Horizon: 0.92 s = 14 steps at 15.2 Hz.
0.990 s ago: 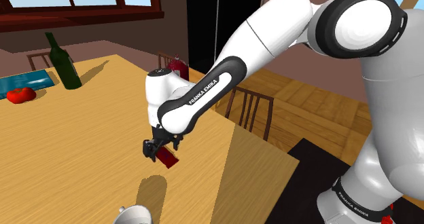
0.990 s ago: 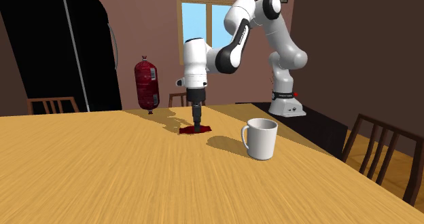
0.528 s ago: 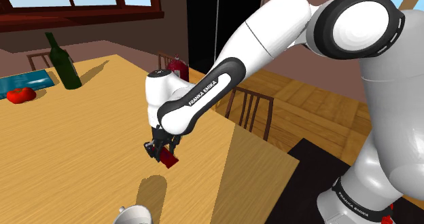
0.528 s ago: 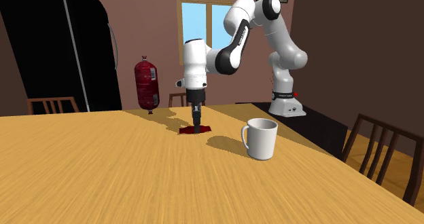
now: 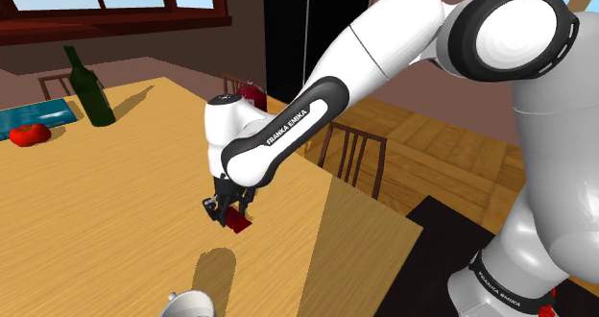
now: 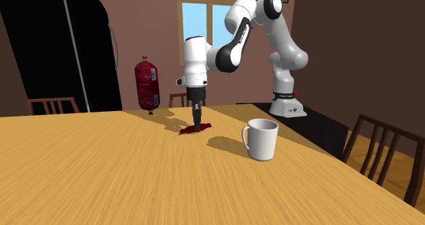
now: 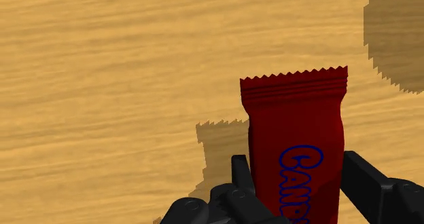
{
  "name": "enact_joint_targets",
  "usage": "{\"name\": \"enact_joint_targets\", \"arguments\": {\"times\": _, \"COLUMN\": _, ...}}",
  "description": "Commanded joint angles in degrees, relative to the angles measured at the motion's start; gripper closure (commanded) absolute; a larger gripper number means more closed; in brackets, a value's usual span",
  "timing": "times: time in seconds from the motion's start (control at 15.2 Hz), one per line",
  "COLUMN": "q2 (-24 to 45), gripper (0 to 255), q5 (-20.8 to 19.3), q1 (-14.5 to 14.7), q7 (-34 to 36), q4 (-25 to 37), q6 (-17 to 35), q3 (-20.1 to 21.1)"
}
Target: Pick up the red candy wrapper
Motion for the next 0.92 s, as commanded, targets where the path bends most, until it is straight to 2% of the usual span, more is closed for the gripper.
{"name": "enact_joint_targets", "arguments": {"times": 0.0, "q2": -1.2, "gripper": 255, "q5": 0.4, "q1": -0.2, "q7": -0.2, "q4": 0.0, "q6": -1.1, "q3": 0.3}}
{"name": "enact_joint_targets", "arguments": {"times": 0.86, "q2": -6.6, "gripper": 255, "q5": 2.5, "q1": -1.3, "q7": -1.1, "q4": 1.2, "q6": -7.6, "q3": 1.8}}
